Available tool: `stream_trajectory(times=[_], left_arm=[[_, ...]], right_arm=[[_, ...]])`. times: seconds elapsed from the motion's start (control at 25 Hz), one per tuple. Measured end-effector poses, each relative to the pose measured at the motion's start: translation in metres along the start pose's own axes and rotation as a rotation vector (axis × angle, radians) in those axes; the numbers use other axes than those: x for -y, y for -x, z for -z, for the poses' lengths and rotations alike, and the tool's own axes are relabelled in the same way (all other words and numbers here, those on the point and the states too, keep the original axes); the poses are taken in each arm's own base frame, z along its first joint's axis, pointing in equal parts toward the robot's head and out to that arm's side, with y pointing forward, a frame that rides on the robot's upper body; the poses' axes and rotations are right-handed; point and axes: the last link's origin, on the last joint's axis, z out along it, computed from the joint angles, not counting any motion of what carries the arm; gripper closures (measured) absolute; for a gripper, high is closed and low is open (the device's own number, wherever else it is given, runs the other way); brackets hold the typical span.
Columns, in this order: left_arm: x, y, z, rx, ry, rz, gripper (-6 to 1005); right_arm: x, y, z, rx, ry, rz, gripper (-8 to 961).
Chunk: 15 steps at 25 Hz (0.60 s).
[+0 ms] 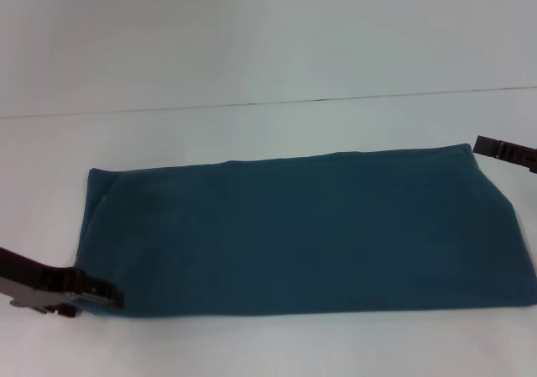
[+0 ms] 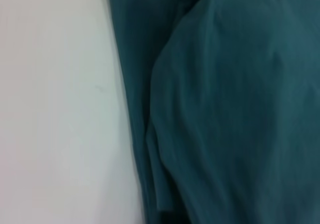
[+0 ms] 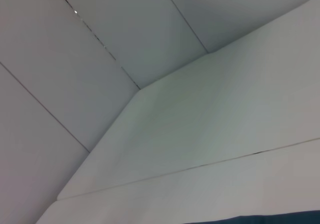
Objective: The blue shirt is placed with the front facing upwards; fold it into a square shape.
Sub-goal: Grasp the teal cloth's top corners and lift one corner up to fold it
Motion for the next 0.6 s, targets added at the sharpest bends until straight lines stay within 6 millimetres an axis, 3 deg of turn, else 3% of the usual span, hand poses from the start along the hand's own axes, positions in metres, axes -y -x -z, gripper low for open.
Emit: stream_trajectory(times=[0.6], left_arm=[[-0.015,-0.015,-0.001,-0.028,0.011,-0.047,185]], right_arm=[[0.0,0.0,0.001,0.008,0.004,-0.003,409]])
